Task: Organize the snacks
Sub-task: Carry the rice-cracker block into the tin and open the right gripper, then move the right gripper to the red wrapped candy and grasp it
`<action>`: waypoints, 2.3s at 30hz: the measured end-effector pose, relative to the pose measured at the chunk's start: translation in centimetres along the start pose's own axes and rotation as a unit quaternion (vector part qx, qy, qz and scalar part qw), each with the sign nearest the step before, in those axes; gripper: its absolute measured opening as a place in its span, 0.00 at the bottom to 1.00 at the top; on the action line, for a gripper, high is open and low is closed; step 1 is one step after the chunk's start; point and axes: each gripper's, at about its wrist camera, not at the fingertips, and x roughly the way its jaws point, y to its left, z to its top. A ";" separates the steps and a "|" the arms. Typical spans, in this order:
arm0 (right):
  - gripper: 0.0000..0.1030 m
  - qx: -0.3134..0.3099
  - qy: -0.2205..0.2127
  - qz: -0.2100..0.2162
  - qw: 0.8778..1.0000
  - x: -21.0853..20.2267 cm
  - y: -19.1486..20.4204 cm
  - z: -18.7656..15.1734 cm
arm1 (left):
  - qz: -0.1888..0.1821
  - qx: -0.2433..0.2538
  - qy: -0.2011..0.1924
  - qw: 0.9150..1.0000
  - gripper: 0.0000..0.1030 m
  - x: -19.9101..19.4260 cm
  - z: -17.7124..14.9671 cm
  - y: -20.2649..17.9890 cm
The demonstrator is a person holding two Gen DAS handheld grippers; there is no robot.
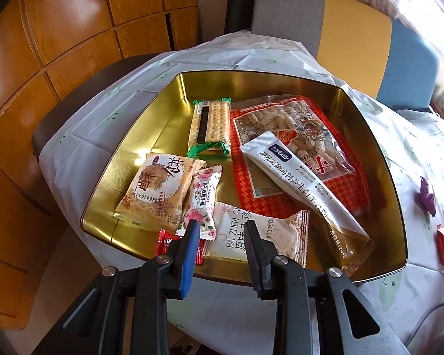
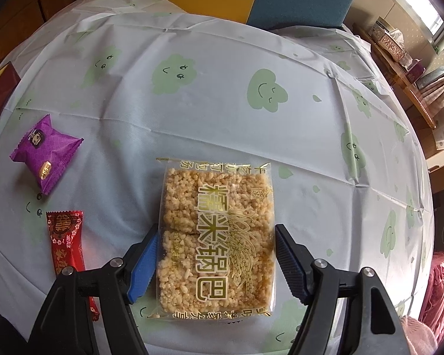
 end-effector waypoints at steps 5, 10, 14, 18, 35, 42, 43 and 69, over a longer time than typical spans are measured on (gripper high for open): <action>0.72 0.007 -0.001 0.001 1.000 0.0 0.0 -0.2 | -0.002 -0.003 -0.008 1.000 0.30 -0.2 -0.1 0.8; 0.71 0.031 -0.004 -0.007 0.999 -0.7 -0.6 0.4 | 0.006 -0.015 -0.020 1.000 0.30 -0.5 0.1 2.3; 0.71 0.052 -0.041 0.001 0.998 -3.5 -0.4 1.2 | 0.012 -0.037 -0.022 0.999 0.30 -0.4 0.4 3.8; 0.71 0.034 -0.079 0.025 0.996 -7.0 2.2 2.4 | 0.023 -0.053 -0.028 0.998 0.30 -0.6 0.7 5.2; 0.72 -0.203 -0.073 0.257 0.942 -11.3 34.5 4.1 | 0.040 -0.086 -0.040 0.995 0.30 -1.2 0.7 8.0; 0.73 -0.185 -0.038 0.277 0.942 -7.6 38.8 3.5 | 0.035 -0.084 -0.036 0.995 0.30 -0.9 0.5 8.1; 0.73 -0.182 -0.042 0.279 0.942 -7.6 38.7 3.4 | 0.035 -0.084 -0.036 0.995 0.30 -0.9 0.4 8.1; 0.73 -0.133 -0.174 0.235 0.947 -12.7 24.7 -1.8 | 0.016 -0.033 -0.050 0.998 0.30 -2.4 0.8 4.1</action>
